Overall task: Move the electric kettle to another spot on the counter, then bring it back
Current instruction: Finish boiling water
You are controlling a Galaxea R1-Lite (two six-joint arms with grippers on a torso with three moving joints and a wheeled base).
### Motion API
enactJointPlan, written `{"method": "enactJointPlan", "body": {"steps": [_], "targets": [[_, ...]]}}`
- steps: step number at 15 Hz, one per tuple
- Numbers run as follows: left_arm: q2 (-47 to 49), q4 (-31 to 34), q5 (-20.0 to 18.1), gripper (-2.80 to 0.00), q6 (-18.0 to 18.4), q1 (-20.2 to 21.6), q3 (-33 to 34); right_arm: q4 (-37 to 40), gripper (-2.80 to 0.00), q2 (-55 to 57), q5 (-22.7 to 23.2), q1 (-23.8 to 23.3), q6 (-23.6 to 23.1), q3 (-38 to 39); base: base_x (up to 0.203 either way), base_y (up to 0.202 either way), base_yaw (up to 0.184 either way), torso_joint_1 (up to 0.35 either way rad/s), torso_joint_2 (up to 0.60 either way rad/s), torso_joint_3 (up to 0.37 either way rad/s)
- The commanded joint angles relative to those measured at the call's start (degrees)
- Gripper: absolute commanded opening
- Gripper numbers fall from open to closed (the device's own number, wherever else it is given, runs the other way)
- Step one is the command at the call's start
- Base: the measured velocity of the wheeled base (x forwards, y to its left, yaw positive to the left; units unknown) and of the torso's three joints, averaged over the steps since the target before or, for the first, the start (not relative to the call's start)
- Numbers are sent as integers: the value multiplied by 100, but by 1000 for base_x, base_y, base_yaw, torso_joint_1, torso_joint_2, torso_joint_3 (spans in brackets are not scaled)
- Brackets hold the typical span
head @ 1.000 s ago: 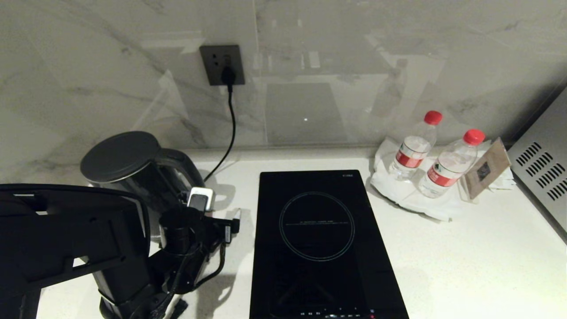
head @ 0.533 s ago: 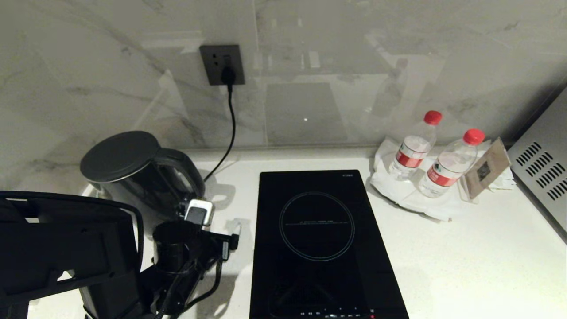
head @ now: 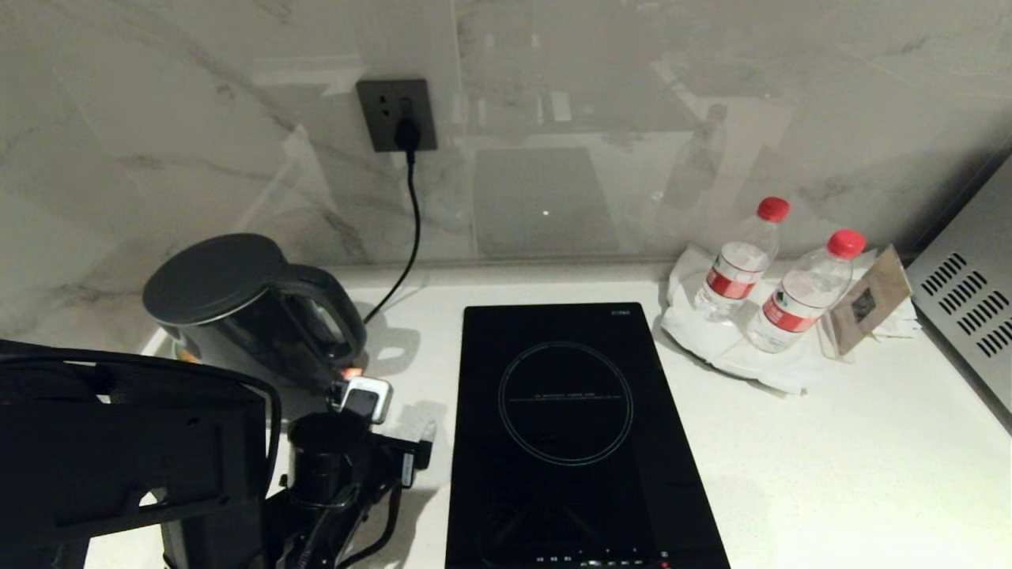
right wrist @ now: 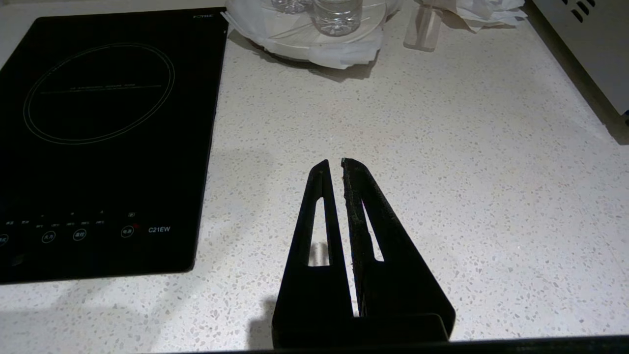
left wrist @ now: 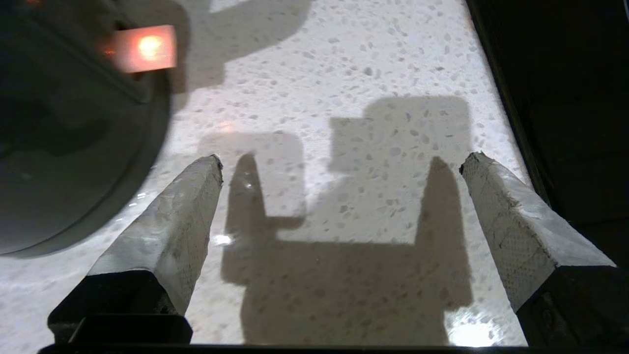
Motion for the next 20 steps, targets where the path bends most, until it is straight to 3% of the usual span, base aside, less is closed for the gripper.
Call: {"method": "enactJointPlan", "body": {"steps": [1, 7, 12, 20], "targets": [[250, -50, 63, 0, 6, -17, -249, 2, -280, 0, 1, 0, -1, 0, 0, 0, 0, 0, 0, 0], [469, -50, 132, 0, 7, 97, -558, 2, -280, 0, 1, 0, -1, 0, 0, 0, 0, 0, 0, 0], [486, -50, 115, 0, 16, 636, -887, 2, -280, 0, 1, 8, -1, 0, 0, 0, 0, 0, 0, 0], [425, -50, 115, 0, 16, 640, -872, 2, -280, 0, 4, 0, -1, 0, 0, 0, 0, 0, 0, 0]]}}
